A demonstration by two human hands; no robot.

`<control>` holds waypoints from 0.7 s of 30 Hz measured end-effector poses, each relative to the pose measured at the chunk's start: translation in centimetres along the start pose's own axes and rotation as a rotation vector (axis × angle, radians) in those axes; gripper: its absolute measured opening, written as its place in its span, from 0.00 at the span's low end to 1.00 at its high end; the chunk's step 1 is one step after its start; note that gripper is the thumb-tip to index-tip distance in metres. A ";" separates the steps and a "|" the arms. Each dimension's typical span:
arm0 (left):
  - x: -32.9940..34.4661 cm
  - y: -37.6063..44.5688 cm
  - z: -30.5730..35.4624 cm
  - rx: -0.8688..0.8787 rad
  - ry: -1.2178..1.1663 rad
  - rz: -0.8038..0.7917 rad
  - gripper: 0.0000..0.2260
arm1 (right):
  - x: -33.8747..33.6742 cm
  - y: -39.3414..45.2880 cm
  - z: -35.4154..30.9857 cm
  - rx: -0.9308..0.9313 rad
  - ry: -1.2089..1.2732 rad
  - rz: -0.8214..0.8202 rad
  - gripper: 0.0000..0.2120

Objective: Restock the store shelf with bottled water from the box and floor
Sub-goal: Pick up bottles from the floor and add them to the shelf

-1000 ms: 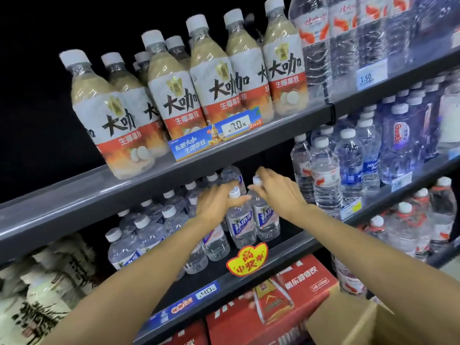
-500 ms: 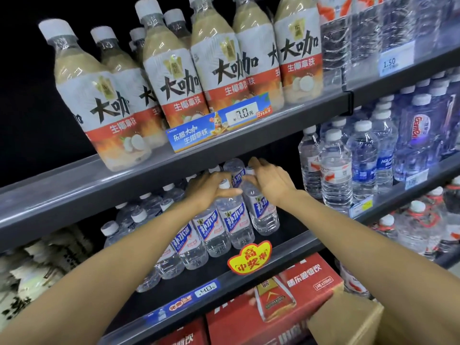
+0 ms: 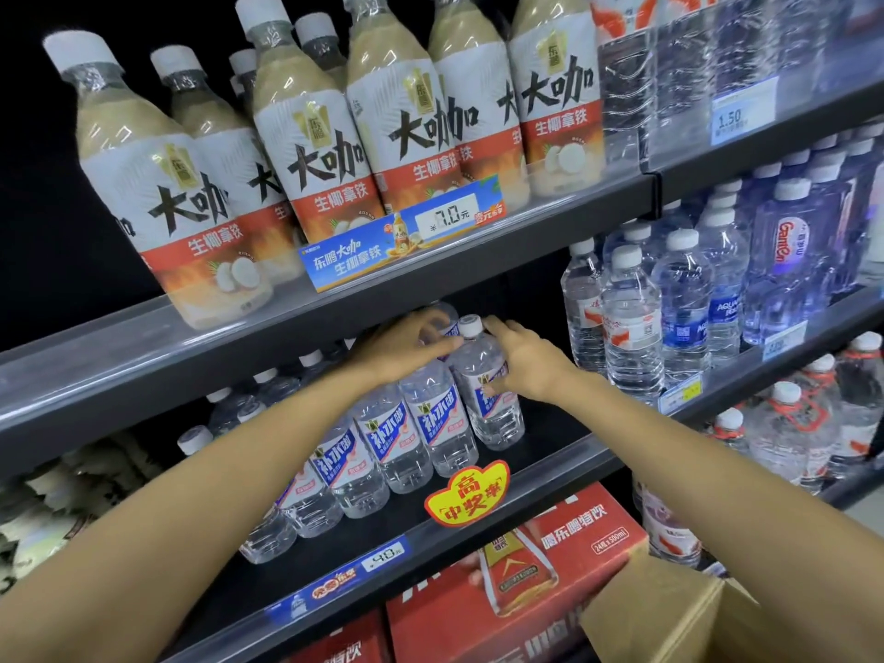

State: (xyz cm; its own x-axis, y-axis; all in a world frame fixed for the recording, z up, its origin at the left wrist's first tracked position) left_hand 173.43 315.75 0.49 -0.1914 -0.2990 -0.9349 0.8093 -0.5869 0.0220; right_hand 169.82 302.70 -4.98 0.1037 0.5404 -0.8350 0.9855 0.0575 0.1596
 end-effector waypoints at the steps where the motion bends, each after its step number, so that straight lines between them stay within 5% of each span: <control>1: -0.1 0.3 0.7 0.021 -0.045 0.014 0.20 | 0.0 0.0 0.1 -0.003 0.018 0.016 0.43; 13: -0.6 4.5 1.7 0.137 -0.100 0.155 0.09 | 0.7 1.9 0.3 -0.054 0.063 0.178 0.37; 21: 0.7 6.7 -2.8 -0.062 -0.482 0.101 0.11 | 1.9 4.8 0.5 -0.015 -0.031 0.200 0.36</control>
State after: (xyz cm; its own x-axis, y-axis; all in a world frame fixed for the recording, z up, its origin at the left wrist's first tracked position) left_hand 180.33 313.73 -0.97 -0.3333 -0.6749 -0.6583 0.8660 -0.4952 0.0691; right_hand 174.81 303.55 -6.05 0.3017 0.5164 -0.8014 0.9427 -0.0362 0.3316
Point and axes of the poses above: each hand's wrist, its own y-axis towards the middle knuckle, its own x-axis out of the palm, z = x × y, the point moved 10 cm from there along y, towards the middle knuckle, and after that the axes turned 3 degrees about -z, right-handed, at the moved point
